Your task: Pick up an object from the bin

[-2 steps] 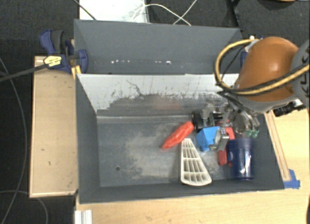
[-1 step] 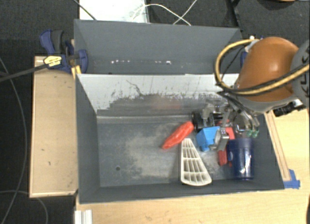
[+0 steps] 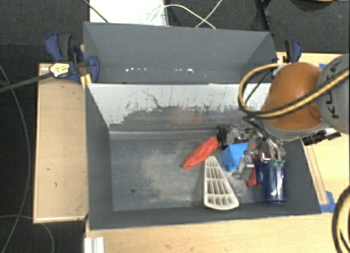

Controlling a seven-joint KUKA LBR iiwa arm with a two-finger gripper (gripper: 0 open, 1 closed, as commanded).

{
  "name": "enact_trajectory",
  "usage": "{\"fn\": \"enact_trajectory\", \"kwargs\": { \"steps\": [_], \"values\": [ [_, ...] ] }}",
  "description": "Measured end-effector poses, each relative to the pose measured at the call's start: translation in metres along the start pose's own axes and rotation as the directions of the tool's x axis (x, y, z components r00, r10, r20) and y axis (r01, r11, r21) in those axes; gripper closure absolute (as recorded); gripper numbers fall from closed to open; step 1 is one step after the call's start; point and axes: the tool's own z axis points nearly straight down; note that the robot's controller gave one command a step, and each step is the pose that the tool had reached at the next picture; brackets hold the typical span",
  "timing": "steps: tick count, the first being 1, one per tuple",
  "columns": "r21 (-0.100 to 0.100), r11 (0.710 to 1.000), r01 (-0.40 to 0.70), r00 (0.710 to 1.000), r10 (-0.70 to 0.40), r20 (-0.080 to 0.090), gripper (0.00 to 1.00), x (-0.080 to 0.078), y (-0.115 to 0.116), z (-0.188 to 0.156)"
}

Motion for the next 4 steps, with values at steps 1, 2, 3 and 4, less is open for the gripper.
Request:
{"fn": "enact_trajectory", "kwargs": {
  "steps": [1,2,3,4],
  "values": [
    [-0.001,0.999,-0.034,0.999,0.034,0.011,0.00,0.000,0.001,0.024],
    [0.002,0.975,0.223,0.975,-0.223,0.019,0.00,-0.003,0.047,0.000],
    [0.000,0.975,0.223,0.975,-0.223,0.006,0.00,-0.012,-0.021,0.069],
    [0.001,0.969,0.247,0.969,-0.246,0.032,0.00,-0.010,0.020,-0.008]
  ]
}}
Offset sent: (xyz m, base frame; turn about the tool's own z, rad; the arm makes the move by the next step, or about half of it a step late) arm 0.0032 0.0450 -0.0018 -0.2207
